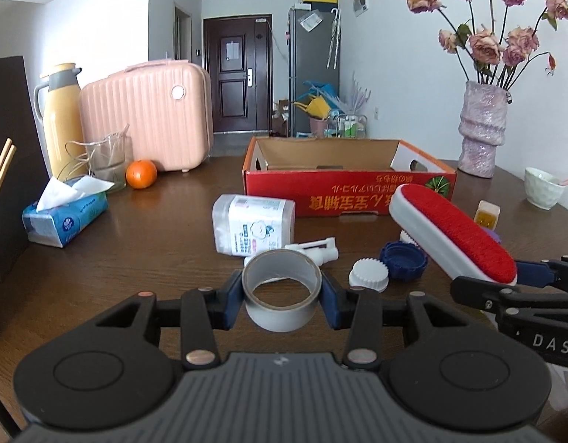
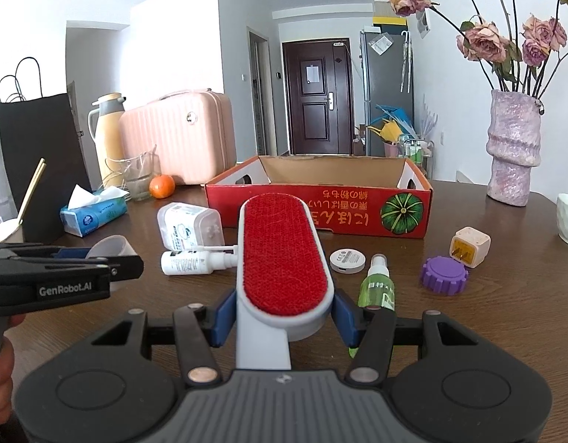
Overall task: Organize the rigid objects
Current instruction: 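Carry the lint brush and tape roll over the red cardboard box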
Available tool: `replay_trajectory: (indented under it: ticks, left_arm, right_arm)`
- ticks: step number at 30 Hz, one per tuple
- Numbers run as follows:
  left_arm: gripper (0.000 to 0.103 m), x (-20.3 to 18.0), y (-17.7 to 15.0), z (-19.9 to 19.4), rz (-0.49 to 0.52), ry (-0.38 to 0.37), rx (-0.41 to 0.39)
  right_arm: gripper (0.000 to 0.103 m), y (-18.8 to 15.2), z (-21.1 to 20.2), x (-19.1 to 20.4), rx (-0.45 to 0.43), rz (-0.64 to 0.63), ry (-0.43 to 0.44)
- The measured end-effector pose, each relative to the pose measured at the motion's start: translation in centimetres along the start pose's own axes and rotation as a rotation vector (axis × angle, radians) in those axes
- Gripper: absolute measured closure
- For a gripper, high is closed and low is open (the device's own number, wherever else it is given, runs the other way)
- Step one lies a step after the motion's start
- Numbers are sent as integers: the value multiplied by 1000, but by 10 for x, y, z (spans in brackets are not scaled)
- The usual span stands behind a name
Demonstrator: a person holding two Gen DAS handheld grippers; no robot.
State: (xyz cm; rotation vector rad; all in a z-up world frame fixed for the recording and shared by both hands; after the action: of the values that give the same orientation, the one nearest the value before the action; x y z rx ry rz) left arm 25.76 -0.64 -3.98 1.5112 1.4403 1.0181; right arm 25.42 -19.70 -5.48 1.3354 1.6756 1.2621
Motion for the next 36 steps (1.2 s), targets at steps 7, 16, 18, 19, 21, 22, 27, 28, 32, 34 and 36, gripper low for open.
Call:
replay_trajectory:
  ticks: [7,16,18,19,21,22,27,28,32,34,36]
  left_arm:
    - [59,-4,13,-3,6,-3,-30]
    - [59,-11,35,8,8,-21,-61]
    - [59,-13,41,13,9,-24,-65]
    - [59,-14,43,15,9,-26,-68]
    - [59,-15,49,20,11,-30,-73]
    - [59,-16,51,22,10,-31,-76]
    - [59,-19,64,35,2,-37,-81]
    - [59,-20,67,39,1,-37,-81]
    - [59,-22,77,50,-2,-37,-89]
    - [59,-24,84,56,0,-36,-99]
    - [59,-26,90,63,-1,-31,-109]
  right_arm:
    - [48,7,-3,-2,-12,4,-7]
    - [48,26,3,-9,-31,-5,-27]
    - [48,31,6,-11,-36,-6,-34]
    - [48,34,7,-12,-38,-7,-36]
    - [48,39,10,-14,-41,-10,-38]
    - [48,41,12,-16,-44,-13,-41]
    - [48,54,23,-24,-48,-19,-53]
    - [48,57,26,-25,-48,-20,-54]
    - [48,66,37,-31,-50,-29,-58]
    - [48,70,43,-35,-49,-27,-58]
    - [48,75,50,-37,-49,-27,-57]
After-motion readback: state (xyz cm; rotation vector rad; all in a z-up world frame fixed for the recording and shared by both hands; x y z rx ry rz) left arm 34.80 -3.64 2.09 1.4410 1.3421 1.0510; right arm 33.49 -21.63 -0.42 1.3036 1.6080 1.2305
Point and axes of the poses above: each gripper's, at about its wrist camera, not at the fingertips, and z roughly the way its jaws point, x to its left, y to its top, the point moved 4 cm from there along z, roughly the way its jaws point, and after that the axes turned 7 degrees about -x, right-handed, at the moved point
